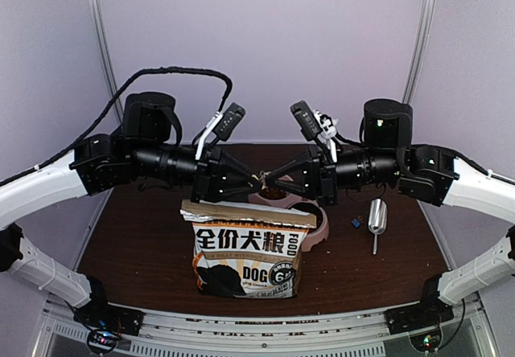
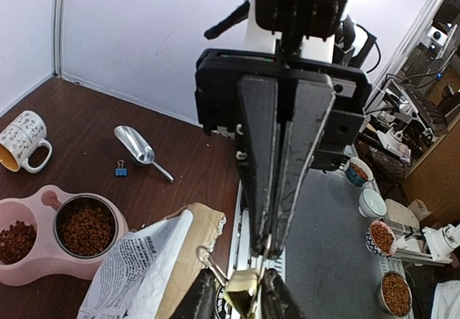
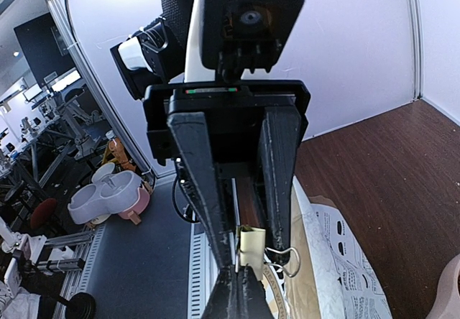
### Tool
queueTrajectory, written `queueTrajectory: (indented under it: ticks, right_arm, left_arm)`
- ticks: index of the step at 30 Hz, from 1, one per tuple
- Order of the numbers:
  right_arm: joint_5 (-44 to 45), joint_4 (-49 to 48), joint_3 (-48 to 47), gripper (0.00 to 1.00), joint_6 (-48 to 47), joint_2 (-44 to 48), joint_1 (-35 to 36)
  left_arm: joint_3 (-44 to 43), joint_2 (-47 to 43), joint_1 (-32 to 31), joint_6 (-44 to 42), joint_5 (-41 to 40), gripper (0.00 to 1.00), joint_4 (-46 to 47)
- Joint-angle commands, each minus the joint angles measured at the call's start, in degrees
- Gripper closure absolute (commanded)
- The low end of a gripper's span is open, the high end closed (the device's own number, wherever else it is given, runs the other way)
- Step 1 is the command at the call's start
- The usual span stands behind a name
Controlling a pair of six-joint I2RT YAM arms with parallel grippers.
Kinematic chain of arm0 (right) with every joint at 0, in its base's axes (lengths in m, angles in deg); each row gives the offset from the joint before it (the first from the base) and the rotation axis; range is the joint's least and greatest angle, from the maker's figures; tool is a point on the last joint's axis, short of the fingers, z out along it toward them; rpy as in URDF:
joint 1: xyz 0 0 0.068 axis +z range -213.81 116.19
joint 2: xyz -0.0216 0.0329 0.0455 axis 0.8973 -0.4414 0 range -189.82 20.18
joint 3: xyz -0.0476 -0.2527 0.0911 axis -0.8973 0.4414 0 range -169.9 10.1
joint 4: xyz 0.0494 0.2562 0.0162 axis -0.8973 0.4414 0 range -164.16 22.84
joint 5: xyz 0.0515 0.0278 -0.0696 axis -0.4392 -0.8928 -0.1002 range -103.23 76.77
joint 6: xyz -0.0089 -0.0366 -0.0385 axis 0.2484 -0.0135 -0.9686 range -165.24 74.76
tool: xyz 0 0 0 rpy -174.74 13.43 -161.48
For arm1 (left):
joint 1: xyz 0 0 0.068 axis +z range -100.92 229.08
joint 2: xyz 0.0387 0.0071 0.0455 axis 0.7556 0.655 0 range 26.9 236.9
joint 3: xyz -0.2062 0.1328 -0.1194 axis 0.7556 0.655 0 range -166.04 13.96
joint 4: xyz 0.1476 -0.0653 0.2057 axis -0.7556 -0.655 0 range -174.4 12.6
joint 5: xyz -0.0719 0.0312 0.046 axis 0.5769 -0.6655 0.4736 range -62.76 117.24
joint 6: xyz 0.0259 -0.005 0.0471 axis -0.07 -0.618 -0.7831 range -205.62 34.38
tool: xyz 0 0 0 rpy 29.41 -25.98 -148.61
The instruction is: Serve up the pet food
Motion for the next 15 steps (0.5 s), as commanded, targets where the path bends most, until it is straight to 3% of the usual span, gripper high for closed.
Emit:
queueTrajectory:
  ticks: [1, 4, 11, 15]
  right_arm:
    - [-0.5, -1.3, -1.7, 1.00, -0.1, 0.6, 0.3]
    - [-0.4, -1.4, -1.6, 1.00, -0.1, 0.6, 0.3]
    - [1.0, 0.9, -2.0, 1.00, -0.7, 0.4, 0.3]
    - [1.6, 2.7, -2.5, 0.87, -0.9, 0.6, 0.2]
  left_arm:
    - [-1.0, -0.3, -0.3, 0.2, 1.1, 0.78, 3.3]
    - [-1.0, -0.3, -0.3, 0.2, 1.2, 0.87, 3.3]
    - [-0.7, -0.9, -0.3, 0.3, 1.6, 0.93, 3.8]
    - [-0.7, -1.0, -0.3, 0.1, 1.2, 0.97, 3.8]
